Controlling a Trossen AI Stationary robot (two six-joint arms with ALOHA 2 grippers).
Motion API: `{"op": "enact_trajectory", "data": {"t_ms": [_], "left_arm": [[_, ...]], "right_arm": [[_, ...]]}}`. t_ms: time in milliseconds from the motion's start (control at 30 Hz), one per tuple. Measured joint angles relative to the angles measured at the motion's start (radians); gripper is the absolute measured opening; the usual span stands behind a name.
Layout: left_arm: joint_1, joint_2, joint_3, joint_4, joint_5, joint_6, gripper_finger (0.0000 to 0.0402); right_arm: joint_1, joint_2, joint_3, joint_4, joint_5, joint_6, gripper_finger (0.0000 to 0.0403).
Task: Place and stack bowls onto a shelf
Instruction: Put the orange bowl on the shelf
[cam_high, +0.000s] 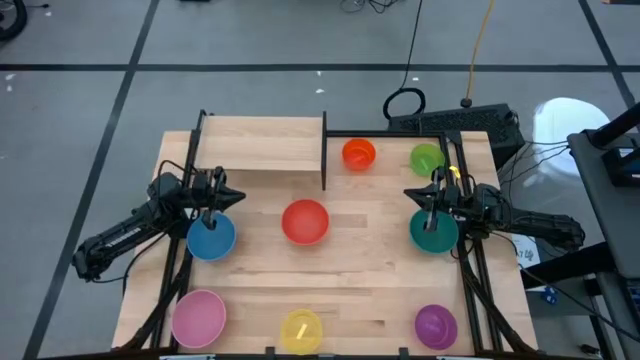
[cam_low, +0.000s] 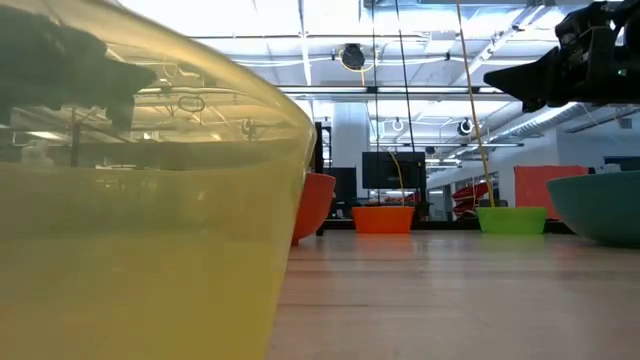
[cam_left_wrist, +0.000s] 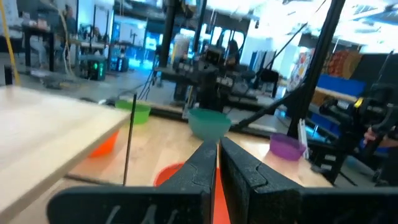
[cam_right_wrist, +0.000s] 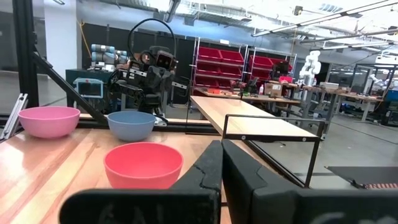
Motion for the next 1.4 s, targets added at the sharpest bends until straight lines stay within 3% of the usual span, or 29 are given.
{"op": "enact_trajectory", "data": {"t_ms": [233, 367, 500, 667, 867, 1100, 1300, 1400], "left_arm": [[0.000, 0.000, 0.002, 0.070, -0.155, -0.113, 0.0024], [0.000, 0.019, 0.073, 0.013, -0.164, -0.087, 0.0024], [0.000, 0.107, 0.248, -0.193, -0.180, 0.029, 0.0012], [0.000, 0.315, 0.521, -0.553, -0.215, 0.163, 0.0008], [-0.017, 0.582, 0.774, -0.822, -0.217, 0.119, 0.0005], [-0.021, 0.787, 0.930, -0.932, -0.179, -0.061, 0.0036], [-0.026, 0.872, 0.945, -0.935, -0.042, -0.200, 0.0078], [-0.057, 0.896, 0.945, -0.936, 0.000, -0.183, 0.0084]], "right_arm": [[0.000, 0.000, -0.001, 0.072, 0.004, 0.000, 0.0000], [0.000, 0.000, 0.000, 0.197, 0.008, -0.002, 0.0000], [0.000, 0.000, 0.000, 0.289, 0.045, -0.004, 0.0000], [0.000, 0.000, 0.000, 0.307, 0.057, -0.005, 0.0000], [0.000, 0.000, 0.000, 0.307, 0.055, 0.000, 0.0000], [0.000, 0.000, 0.000, 0.307, 0.053, -0.010, 0.0000], [0.000, 0.000, 0.000, 0.307, 0.052, -0.091, 0.0000], [0.000, 0.000, 0.000, 0.307, 0.052, -0.116, 0.0000]]}}
